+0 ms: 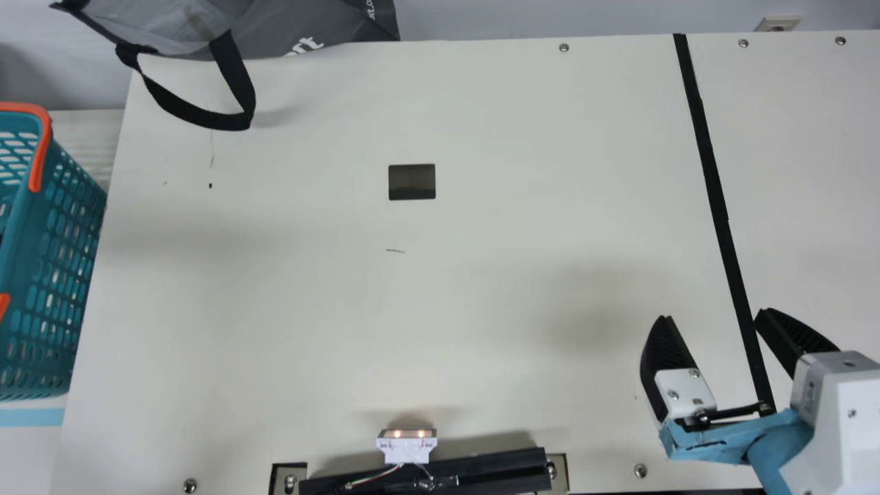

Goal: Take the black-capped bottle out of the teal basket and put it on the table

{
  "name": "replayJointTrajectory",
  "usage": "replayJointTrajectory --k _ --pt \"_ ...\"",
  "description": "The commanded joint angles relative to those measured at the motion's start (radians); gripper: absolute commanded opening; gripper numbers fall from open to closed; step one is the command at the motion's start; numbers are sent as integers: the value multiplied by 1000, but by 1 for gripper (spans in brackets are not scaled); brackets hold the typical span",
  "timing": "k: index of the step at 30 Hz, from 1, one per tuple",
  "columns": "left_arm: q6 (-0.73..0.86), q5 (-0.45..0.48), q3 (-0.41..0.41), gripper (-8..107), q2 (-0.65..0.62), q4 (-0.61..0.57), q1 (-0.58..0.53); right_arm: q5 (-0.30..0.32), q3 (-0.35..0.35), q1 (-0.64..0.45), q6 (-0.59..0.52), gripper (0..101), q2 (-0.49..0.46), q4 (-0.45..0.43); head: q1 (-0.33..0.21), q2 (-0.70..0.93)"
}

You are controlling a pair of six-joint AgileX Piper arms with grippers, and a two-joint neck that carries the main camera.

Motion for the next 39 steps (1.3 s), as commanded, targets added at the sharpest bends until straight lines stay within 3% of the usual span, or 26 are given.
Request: replayJointTrajectory --k 1,17,39 --pt "-6 12 1 0 -32 5 -3 0 0 0 0 91 0 0 -4 8" --pt "-69 102 -16 0 -227 62 -33 0 0 0 0 91 0 0 -4 8" --pt "-132 206 -143 0 -344 67 -19 -2 0 0 0 91 0 1 -4 8"
